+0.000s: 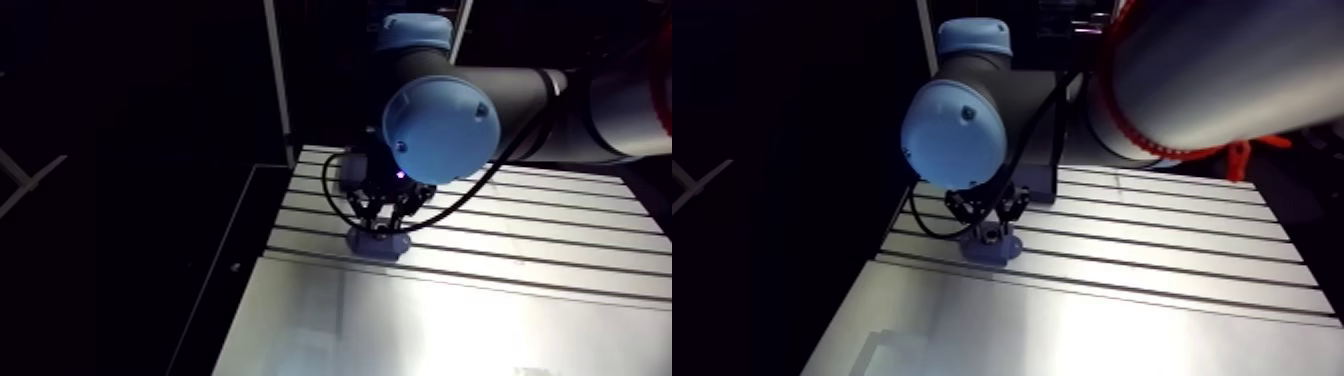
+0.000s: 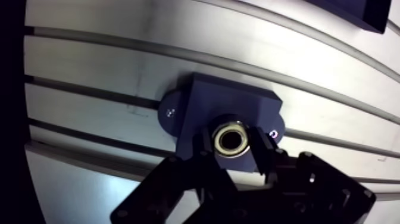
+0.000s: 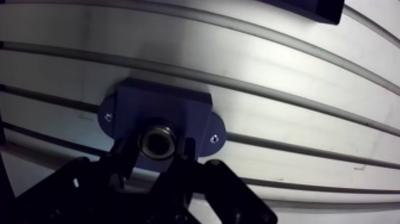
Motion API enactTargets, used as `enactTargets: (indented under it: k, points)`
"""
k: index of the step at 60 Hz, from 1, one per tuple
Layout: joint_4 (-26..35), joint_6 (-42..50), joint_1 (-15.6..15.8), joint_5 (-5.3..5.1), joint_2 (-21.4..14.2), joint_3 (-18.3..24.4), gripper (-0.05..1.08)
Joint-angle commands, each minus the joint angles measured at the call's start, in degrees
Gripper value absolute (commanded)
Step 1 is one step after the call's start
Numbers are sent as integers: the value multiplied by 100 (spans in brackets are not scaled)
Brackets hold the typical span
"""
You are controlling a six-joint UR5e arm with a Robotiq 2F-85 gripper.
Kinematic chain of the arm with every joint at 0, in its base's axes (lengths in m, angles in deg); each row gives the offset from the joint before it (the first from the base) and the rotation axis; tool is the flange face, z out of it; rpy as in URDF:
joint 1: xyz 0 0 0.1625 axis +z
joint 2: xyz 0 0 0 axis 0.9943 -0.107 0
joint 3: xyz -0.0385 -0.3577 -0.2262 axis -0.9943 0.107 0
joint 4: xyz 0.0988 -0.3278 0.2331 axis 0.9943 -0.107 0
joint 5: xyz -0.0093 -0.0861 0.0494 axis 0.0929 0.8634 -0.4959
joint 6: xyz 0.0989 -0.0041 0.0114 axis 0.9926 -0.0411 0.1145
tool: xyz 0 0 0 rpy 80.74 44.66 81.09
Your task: Pick up the bearing and press it into the housing until flush.
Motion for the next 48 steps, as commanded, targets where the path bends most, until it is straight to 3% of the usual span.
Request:
enactTargets:
  k: [1,48]
  points:
    - [0,0,2,-9,0,-4,72]
    - [-9,-62,-7,0,0,-4,72]
